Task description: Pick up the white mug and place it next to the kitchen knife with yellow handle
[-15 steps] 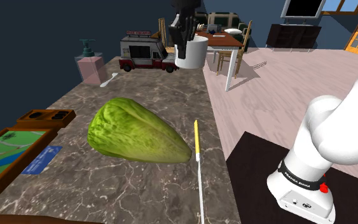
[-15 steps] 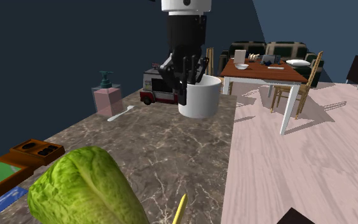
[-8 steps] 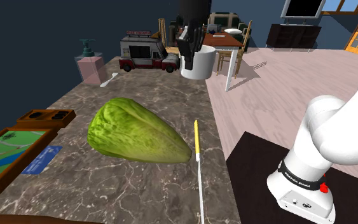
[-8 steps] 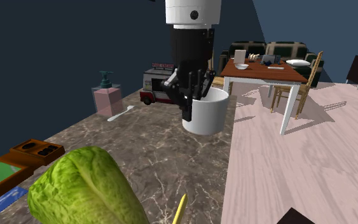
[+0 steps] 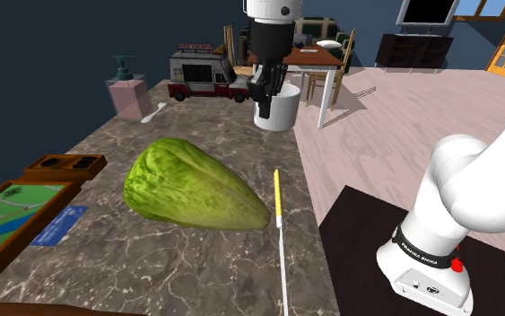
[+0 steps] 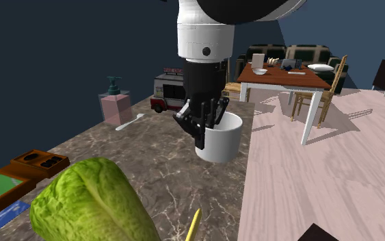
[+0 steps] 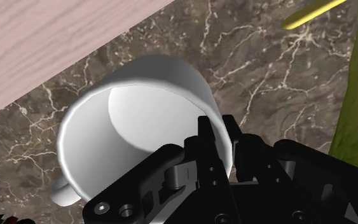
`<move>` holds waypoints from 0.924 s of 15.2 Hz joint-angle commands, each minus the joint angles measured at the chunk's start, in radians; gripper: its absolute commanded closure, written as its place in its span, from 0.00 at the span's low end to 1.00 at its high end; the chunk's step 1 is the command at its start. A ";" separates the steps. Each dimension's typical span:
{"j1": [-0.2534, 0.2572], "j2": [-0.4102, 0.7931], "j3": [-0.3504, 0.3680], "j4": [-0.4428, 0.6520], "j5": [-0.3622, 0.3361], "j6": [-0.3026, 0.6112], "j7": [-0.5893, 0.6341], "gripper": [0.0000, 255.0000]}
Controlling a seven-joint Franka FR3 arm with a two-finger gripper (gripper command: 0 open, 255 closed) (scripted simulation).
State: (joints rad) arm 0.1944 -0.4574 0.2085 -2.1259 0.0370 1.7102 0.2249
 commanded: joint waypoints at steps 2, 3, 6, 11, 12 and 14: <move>0.001 -0.006 0.001 -0.042 0.002 0.037 0.000 1.00; 0.002 -0.007 0.002 -0.057 0.002 0.051 0.001 1.00; 0.003 -0.008 0.004 -0.098 0.004 0.091 0.002 1.00; 0.005 -0.006 0.008 -0.164 0.006 0.158 0.004 1.00; 0.005 -0.005 0.009 -0.176 0.006 0.172 0.005 1.00; 0.006 -0.003 0.011 -0.197 0.007 0.195 0.006 1.00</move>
State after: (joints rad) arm 0.1999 -0.4623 0.2188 -2.3161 0.0439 1.8952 0.2303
